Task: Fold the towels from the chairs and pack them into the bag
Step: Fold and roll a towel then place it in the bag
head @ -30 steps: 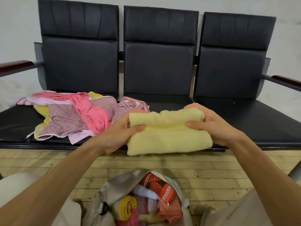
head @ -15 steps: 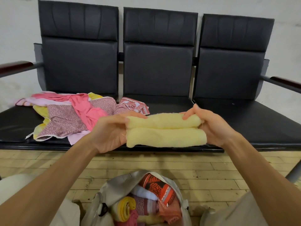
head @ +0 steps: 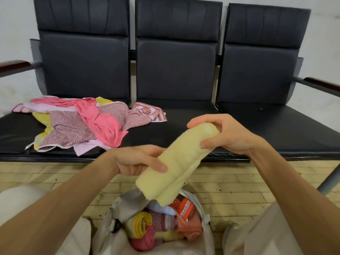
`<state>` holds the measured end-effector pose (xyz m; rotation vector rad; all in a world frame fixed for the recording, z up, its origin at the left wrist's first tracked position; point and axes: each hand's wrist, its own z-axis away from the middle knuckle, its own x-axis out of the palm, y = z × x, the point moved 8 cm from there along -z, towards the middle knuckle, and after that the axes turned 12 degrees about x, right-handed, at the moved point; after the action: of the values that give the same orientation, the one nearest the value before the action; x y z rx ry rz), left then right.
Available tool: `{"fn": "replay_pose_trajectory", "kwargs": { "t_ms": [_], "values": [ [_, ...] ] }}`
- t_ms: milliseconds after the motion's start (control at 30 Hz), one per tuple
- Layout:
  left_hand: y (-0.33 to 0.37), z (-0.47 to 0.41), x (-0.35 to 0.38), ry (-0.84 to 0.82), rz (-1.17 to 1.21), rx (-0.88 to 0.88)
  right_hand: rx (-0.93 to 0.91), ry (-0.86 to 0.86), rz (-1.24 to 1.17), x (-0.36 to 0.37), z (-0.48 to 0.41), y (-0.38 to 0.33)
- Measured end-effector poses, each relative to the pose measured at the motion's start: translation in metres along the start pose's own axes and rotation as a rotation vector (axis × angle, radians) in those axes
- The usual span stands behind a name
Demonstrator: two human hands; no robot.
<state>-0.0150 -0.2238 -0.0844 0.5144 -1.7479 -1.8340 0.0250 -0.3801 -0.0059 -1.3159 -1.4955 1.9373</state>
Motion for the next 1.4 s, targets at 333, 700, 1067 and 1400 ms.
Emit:
{"fn": "replay_pose_trajectory", "kwargs": {
  "t_ms": [333,700,1067,1400],
  "values": [
    [-0.018,-0.014,0.003,0.104,-0.002,-0.069,-0.039,0.021,0.2,0.007,-0.006,-0.005],
    [-0.026,-0.028,-0.012,0.157,-0.888,-0.245,0.259,-0.282,0.972,0.083,-0.025,0.051],
    [-0.048,-0.028,-0.025,0.015,-1.086,-0.292,0.345,-0.345,0.774,0.077,-0.011,0.098],
    [-0.133,-0.052,-0.025,0.123,-1.068,-0.241,0.501,-0.275,0.442,0.071,0.013,0.183]
  ]
}}
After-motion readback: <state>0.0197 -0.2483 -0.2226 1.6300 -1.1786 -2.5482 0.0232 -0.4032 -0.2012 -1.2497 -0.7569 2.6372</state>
